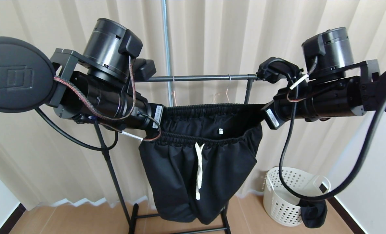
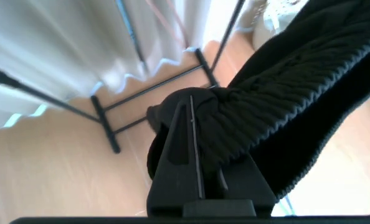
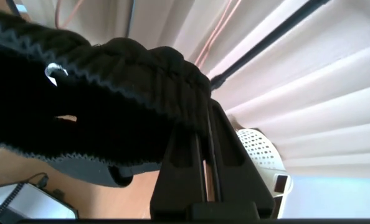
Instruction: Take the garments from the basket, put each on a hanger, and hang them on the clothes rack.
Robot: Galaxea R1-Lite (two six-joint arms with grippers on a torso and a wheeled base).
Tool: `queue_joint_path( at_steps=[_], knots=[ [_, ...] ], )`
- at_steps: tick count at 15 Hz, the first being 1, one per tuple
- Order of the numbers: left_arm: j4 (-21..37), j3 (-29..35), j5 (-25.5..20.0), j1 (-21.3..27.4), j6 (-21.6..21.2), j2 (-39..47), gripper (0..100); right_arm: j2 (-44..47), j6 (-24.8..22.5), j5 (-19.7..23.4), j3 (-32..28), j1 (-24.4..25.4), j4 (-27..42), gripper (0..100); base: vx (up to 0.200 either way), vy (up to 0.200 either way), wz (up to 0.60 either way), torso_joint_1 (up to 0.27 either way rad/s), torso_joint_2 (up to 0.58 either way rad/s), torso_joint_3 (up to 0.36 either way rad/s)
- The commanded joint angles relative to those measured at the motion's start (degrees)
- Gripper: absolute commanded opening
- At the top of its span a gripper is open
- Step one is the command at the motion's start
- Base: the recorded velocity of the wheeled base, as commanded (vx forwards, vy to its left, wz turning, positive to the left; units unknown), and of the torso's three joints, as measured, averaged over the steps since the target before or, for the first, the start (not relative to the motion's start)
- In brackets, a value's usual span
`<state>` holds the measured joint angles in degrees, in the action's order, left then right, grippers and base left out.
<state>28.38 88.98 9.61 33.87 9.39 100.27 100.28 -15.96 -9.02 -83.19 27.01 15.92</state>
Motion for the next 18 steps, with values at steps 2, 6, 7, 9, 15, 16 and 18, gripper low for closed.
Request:
queue_joint_path(
  at_steps=[2,6,7,9,15,16,18],
  knots=[
    [0.1,7.0,-1.1,-2.6,-0.1,5.6,0,-10.5,-2.9,3.4,10.4,-0.1,0.0,0,0.0,0.0,0.0,0.0,0.0,0.0],
    [-0.2,14.6,-9.5,-2.4,0.0,7.7,0,-17.3,-0.5,5.9,22.5,11.9,-0.4,0,0.0,0.0,0.0,0.0,0.0,0.0],
    [-0.1,16.1,-10.8,-2.0,0.0,8.0,0,-17.5,3.0,5.9,23.3,16.0,-0.5,0,0.0,0.0,0.0,0.0,0.0,0.0],
    [-0.1,18.1,-13.8,-0.9,0.0,8.1,0,-16.7,12.4,5.7,22.8,24.8,-1.2,0,0.0,0.0,0.0,0.0,0.0,0.0],
    [-0.1,22.2,-19.1,0.8,-0.1,9.6,0,-3.4,31.3,1.0,12.0,37.7,-8.5,0,0.0,0.0,0.0,0.0,0.0,0.0],
    [-0.1,22.8,-19.3,0.9,-0.2,9.8,0,-1.1,33.9,-0.2,9.6,38.9,-8.5,0,0.0,0.0,0.0,0.0,0.0,0.0],
    [-0.1,23.0,-19.4,0.9,-0.9,9.9,0,1.9,37.7,-3.1,6.0,39.6,-8.6,0,0.0,0.0,0.0,0.0,0.0,0.0]
  ],
)
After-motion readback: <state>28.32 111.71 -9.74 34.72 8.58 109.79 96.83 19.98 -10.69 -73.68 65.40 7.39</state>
